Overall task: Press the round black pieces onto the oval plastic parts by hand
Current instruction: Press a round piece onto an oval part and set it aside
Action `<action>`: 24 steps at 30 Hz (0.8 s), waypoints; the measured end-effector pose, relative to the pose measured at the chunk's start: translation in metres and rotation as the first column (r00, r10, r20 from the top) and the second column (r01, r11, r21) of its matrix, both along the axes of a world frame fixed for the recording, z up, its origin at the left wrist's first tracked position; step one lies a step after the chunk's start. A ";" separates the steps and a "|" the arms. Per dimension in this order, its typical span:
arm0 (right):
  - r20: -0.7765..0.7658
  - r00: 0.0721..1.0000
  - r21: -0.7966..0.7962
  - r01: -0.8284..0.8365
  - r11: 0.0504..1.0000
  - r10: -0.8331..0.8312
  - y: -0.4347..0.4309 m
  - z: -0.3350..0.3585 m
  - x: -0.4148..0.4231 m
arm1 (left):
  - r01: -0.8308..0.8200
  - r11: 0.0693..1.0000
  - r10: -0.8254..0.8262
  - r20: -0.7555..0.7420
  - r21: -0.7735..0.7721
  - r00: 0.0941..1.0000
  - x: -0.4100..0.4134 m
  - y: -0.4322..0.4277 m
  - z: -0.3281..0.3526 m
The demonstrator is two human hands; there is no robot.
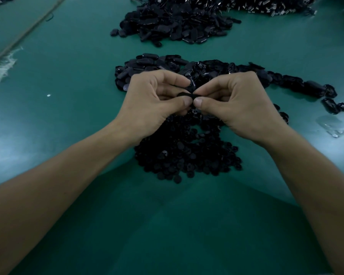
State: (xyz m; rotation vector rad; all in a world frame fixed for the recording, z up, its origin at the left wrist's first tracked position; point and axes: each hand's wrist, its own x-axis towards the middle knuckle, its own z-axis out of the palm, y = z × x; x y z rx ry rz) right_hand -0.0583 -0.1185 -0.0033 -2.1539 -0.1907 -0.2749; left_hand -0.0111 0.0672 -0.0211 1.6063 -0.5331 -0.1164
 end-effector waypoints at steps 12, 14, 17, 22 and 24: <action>0.003 0.997 -0.034 0.081 0.996 -0.081 0.008 -0.001 -0.002 | -0.011 0.999 0.009 0.071 0.034 0.997 0.002 0.001 -0.001; -0.003 0.997 -0.011 0.073 0.997 -0.073 0.008 -0.001 -0.002 | -0.010 0.999 0.006 0.096 0.045 0.995 0.003 0.002 -0.001; 0.000 0.999 -0.012 0.054 0.998 -0.054 0.009 -0.002 -0.002 | -0.018 0.998 0.011 0.121 0.055 0.993 0.004 0.004 0.000; 0.067 0.988 0.000 0.138 0.990 -0.138 -0.004 0.005 0.006 | -0.139 0.988 0.132 0.101 0.061 0.986 0.015 0.009 0.004; 0.120 0.953 -0.089 0.290 0.953 -0.279 -0.020 0.008 0.008 | -0.252 0.967 0.249 0.074 0.044 0.966 0.025 0.018 0.005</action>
